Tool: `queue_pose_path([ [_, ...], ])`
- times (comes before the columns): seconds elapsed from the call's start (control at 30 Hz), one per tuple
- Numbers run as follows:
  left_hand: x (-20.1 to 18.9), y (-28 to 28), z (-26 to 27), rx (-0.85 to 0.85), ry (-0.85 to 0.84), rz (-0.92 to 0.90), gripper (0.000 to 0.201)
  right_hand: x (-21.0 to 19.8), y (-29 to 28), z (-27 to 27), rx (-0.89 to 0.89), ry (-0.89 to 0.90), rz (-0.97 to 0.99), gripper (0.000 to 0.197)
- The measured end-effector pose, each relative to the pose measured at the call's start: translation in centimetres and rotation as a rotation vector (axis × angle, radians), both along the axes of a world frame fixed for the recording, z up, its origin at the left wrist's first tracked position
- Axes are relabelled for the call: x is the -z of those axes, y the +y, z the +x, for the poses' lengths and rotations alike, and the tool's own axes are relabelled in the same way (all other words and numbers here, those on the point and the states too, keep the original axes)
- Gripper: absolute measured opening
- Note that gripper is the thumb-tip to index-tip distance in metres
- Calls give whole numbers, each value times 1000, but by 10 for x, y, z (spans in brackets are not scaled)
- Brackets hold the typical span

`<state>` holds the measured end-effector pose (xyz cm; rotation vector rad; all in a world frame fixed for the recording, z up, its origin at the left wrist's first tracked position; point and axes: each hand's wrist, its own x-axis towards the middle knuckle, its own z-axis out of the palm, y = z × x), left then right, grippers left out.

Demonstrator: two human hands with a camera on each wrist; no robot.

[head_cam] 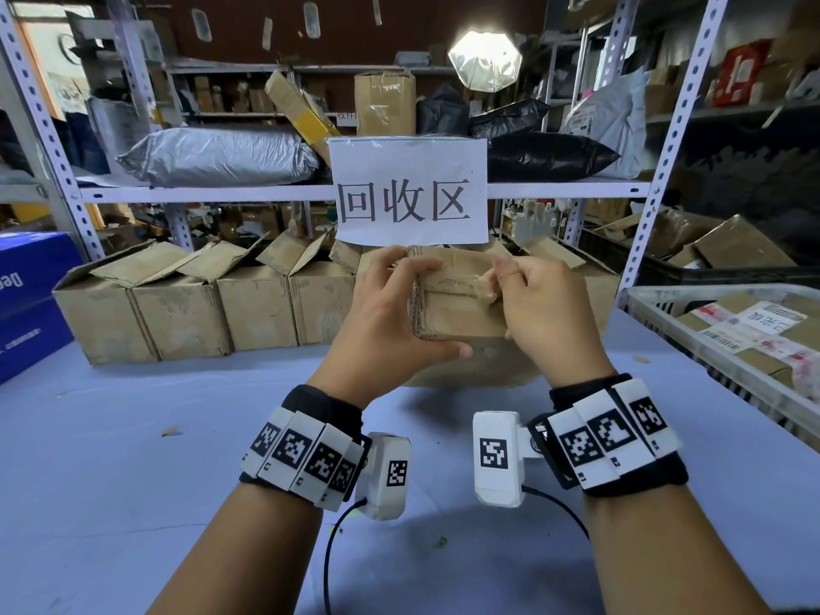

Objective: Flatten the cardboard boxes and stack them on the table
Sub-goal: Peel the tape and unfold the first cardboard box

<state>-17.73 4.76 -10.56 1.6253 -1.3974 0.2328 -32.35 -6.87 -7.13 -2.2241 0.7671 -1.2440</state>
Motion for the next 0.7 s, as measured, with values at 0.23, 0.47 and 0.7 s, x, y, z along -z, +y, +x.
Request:
queue_pose_path([
  [0.23,-2,0,-7,-45,-16,28,92,-4,12,9,108,91,-90,40],
  [0.47,-1,2,-4,-46,-14,1,91,0,5,7,74,132,-110,27],
  [0.7,0,2,-2,-37,-12,-6,93,0,0,-1,-8,85,-22,25],
])
